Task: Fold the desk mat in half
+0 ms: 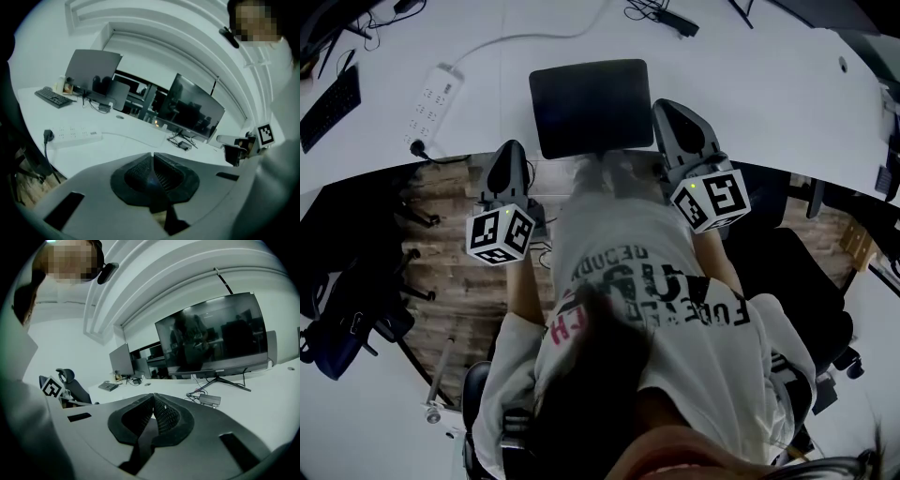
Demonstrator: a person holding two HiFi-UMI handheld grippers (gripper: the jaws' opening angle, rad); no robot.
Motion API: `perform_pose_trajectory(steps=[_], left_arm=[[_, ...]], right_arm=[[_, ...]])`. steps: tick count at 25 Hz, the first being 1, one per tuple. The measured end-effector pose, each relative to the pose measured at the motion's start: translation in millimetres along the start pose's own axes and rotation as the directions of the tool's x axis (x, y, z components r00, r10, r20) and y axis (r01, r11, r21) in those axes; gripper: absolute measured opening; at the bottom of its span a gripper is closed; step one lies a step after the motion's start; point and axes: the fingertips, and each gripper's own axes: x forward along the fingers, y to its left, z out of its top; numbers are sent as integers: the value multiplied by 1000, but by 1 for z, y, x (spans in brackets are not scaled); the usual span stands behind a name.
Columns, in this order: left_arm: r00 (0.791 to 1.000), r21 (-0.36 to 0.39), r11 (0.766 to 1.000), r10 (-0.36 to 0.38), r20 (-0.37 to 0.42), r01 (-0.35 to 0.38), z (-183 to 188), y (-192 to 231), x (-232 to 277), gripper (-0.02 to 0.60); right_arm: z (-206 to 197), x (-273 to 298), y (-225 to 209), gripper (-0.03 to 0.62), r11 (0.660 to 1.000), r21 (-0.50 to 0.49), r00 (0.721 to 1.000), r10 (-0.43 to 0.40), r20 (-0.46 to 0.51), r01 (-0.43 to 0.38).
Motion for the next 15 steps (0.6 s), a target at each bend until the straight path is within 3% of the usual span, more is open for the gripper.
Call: perform_pose_trajectory(steps=[1,3,10,15], left_arm=[[999,-20,1000,-14,-46,14,-13,1,2,8],[990,-78,996,-58,-130,48,-37,1,9,118],[924,-212,970,-188,-332,121,-101,-6,22,166],[897,-253,963,-189,-400,90,-124,7,29,169]], right_arm=[[-3,0,1,0,1000,8,1000,-4,-5,4],[-6,3,0,0,1000,28,1000,-12,-5,12],[-18,15,13,0,998,57,1000,-3,-23,5],[-32,14,16,0,997,70,998,-25,-50,28]])
